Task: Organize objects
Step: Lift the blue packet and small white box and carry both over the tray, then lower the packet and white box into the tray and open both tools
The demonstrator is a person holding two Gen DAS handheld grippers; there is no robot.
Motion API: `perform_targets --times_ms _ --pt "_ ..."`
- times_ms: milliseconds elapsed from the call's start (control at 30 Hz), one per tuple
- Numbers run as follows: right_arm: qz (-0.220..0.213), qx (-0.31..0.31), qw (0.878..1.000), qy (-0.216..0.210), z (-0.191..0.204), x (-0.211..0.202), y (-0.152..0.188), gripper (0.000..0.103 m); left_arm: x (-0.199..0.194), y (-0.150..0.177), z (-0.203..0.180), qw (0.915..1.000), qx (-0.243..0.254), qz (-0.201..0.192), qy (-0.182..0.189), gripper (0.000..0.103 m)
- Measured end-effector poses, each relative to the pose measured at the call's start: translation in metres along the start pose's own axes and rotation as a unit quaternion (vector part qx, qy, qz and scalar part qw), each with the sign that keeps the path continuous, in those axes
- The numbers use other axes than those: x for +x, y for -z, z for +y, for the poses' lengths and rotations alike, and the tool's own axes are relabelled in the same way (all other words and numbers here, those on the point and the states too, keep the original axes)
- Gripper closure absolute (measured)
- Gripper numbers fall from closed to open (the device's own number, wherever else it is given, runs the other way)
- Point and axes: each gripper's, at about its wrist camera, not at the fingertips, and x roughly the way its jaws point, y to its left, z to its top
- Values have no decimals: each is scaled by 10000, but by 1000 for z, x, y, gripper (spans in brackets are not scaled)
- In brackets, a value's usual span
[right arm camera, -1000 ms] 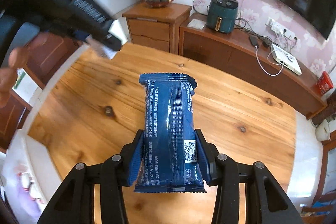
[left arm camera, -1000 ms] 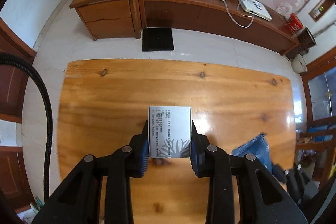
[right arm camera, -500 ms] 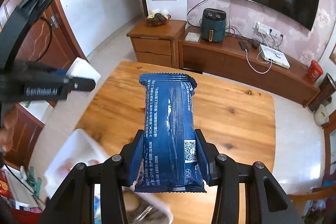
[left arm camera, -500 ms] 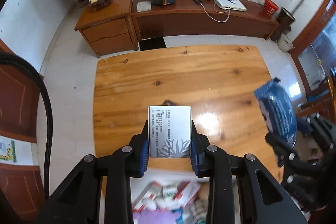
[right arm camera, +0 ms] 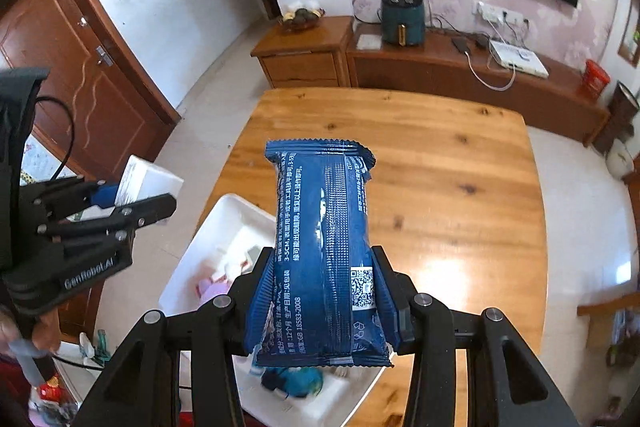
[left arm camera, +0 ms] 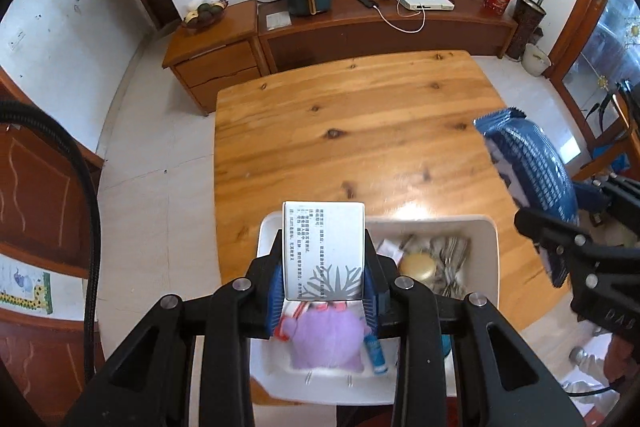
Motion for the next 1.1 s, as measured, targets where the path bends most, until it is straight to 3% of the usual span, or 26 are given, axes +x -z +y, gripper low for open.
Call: perform_targets --times_ms 300,500,700,933,1100 --pt "197 147 9997 -21 22 -4 52 56 -7 57 -16 9996 32 -252 -97 69" --pt "367 -142 9992 109 38 8 70 57 7 83 -27 9998 -96 -125 138 69" --pt "456 -138 9987 169 42 8 83 57 16 101 -36 9999 -40 -46 101 66" --pt "307 -70 9989 345 44 -5 82 57 5 107 -35 9998 80 -198 -14 37" --pt "205 132 9987 446 44 -17 79 56 -6 102 -29 9992 193 -340 -44 29"
